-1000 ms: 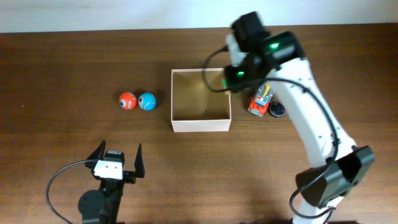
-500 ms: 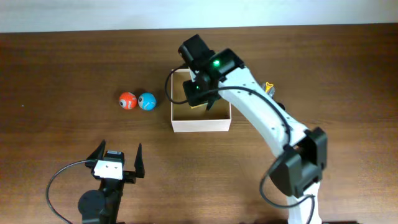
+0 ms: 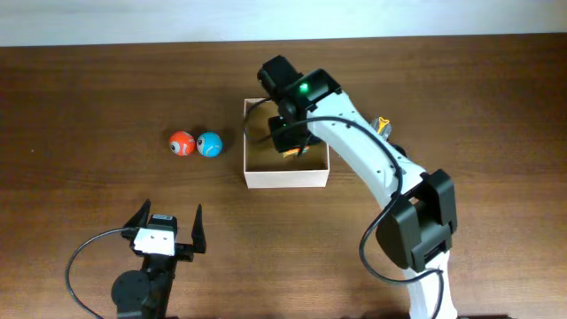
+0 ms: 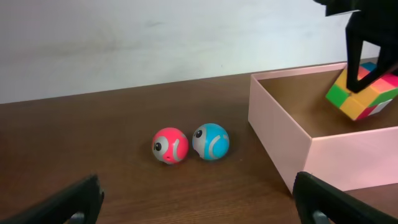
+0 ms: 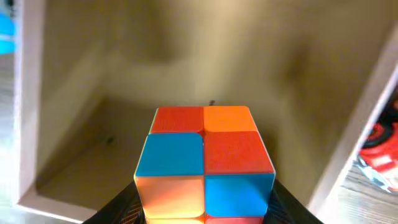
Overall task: Pack container
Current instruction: 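Lift the cube with the right gripper and lower it into the box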
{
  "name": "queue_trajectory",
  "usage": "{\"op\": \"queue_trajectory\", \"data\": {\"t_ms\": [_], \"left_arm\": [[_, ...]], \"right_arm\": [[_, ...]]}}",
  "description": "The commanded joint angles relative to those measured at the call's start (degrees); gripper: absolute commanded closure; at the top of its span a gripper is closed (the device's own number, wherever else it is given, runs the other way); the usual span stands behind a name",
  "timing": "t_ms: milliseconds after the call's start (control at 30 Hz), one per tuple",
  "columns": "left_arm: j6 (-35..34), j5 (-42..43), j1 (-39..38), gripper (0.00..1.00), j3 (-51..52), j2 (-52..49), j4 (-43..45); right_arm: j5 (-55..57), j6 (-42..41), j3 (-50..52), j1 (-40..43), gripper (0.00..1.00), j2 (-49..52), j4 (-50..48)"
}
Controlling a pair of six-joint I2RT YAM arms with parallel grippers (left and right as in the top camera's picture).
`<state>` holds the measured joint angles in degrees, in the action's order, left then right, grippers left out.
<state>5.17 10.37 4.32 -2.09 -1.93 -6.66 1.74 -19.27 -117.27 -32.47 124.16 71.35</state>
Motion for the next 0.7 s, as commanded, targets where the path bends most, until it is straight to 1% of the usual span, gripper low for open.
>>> {"op": "queue_trajectory", "data": {"t_ms": [0,233,467,667], "left_arm": [[0.9,0.6,0.3,0.01,0.1,0.1,-0.2],[0.9,0.6,0.3,0.01,0.1,0.1,-0.2],[0.9,0.6,0.3,0.01,0.1,0.1,-0.2],[0.9,0.6,0.3,0.01,0.1,0.1,-0.2]], "right_arm": [[1.5,-1.2,-1.0,1.1,0.55,0.0,0.0],[1.5,-2.7,-1.0,1.1,0.54,0.6,1.0],[1.5,-3.8,-1.0,1.4,0.53,3.8,2.2],[1.5,-3.7,-1.0,1.5,0.41,4.3,2.3]]}}
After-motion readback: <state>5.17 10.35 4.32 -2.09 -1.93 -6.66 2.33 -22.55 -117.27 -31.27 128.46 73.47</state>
